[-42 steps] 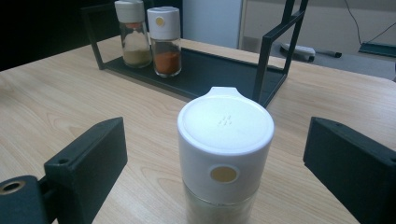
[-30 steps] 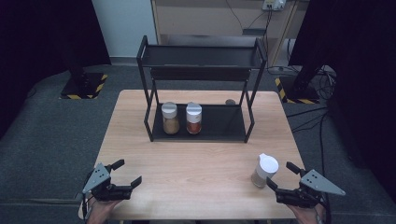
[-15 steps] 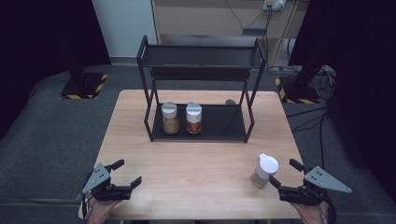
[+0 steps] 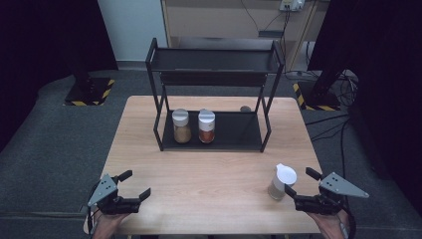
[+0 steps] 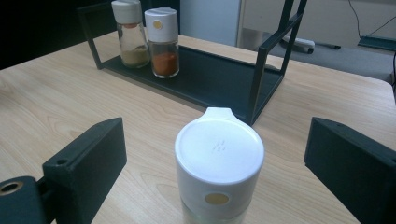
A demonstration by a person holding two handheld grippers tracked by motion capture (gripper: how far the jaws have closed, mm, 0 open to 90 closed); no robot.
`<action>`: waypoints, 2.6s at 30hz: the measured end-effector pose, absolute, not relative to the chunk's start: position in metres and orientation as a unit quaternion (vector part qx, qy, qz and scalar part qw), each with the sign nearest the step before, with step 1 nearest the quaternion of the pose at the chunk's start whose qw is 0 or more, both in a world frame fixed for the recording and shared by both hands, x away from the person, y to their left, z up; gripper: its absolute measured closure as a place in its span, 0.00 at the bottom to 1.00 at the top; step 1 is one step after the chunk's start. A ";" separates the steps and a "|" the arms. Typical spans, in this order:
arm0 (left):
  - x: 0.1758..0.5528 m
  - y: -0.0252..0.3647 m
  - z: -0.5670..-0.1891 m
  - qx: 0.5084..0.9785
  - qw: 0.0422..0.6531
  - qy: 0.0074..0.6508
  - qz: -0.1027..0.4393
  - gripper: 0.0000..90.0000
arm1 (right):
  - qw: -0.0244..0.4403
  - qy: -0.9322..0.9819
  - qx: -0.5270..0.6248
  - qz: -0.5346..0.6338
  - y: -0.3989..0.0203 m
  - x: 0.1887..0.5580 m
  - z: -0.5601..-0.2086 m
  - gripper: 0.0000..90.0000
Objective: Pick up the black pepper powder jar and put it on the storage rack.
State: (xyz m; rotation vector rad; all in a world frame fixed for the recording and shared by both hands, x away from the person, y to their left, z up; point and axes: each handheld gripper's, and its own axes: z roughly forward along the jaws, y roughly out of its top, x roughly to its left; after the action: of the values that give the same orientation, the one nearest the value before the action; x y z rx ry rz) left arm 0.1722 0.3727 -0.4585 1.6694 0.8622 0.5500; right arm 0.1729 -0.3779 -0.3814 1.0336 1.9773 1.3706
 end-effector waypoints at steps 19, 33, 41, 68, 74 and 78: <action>0.173 0.373 -0.458 0.708 0.558 0.365 0.233 0.03 | 0.237 0.755 0.392 0.469 -0.359 0.202 -0.386 0.08; 0.172 0.373 -0.458 0.708 0.558 0.365 0.232 0.03 | 0.234 0.765 0.410 0.438 -0.345 0.214 -0.394 0.26; 0.173 0.373 -0.458 0.709 0.558 0.365 0.232 0.03 | 0.242 0.760 0.412 0.440 -0.344 0.212 -0.397 0.34; 0.175 0.373 -0.458 0.713 0.557 0.363 0.223 0.03 | 0.224 0.795 0.320 0.464 -0.328 0.245 -0.355 0.34; 0.175 0.373 -0.458 0.713 0.558 0.362 0.223 0.03 | 0.214 0.805 0.300 0.465 -0.312 0.259 -0.349 0.34; 0.175 0.374 -0.458 0.713 0.558 0.362 0.223 0.03 | 0.204 0.808 0.294 0.467 -0.305 0.269 -0.348 0.34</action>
State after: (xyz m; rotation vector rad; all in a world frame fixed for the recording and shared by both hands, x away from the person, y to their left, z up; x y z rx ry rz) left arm 0.1753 0.3735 -0.4582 1.6816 0.8545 0.5261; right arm 0.2691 -0.3055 -0.3485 0.8205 2.2540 1.3036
